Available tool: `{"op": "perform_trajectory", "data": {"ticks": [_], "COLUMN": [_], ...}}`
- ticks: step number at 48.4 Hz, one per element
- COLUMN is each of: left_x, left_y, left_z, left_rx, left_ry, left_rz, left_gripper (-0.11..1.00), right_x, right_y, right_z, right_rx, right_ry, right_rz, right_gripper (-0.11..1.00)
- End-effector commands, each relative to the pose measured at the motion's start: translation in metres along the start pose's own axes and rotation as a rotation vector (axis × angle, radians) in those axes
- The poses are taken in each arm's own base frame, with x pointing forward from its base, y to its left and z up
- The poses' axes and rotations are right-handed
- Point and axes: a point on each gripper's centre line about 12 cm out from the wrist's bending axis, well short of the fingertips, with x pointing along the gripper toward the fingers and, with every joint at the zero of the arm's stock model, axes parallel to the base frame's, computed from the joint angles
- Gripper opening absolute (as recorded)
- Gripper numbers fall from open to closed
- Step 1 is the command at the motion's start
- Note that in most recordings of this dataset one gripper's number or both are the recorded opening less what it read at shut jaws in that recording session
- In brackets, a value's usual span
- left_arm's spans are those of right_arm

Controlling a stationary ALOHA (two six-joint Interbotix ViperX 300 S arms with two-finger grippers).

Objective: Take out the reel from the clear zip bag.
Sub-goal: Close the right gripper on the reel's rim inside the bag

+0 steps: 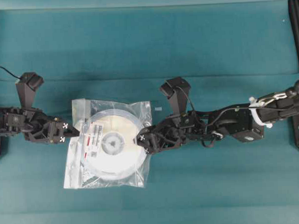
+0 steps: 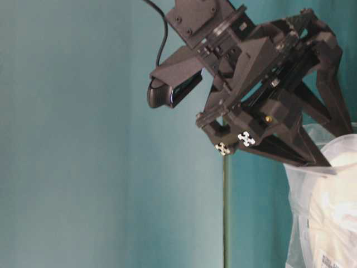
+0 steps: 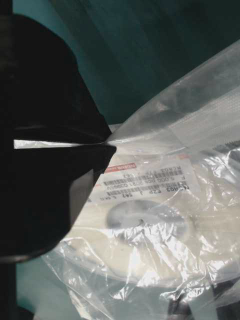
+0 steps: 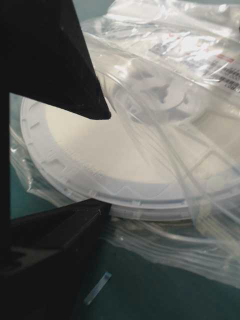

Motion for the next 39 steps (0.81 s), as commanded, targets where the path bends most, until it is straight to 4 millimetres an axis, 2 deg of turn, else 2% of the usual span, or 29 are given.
{"op": "perform_trajectory", "data": {"ticks": [1,25,31,39], "left_x": [0.001,0.001,0.001,0.001], "left_y": [-0.008,-0.008,-0.008,-0.009], "left_z": [0.003,0.003,0.003,0.003], "left_rx": [0.004,0.004,0.004,0.003], "left_ry": [-0.008,-0.008,-0.007,-0.009], "left_rz": [-0.027,-0.027,-0.027,-0.028], "left_gripper": [0.01,0.01,0.01,0.01], "right_x": [0.001,0.003,0.005,0.005], "right_y": [0.008,0.006,0.001,-0.002], "right_z": [0.003,0.002,0.002,0.002], "right_rx": [0.011,0.033,0.057,0.107], "right_ry": [-0.010,-0.006,-0.001,0.004], "right_rz": [0.022,0.008,-0.013,-0.037], "right_gripper": [0.80,0.77,0.70,0.48]}}
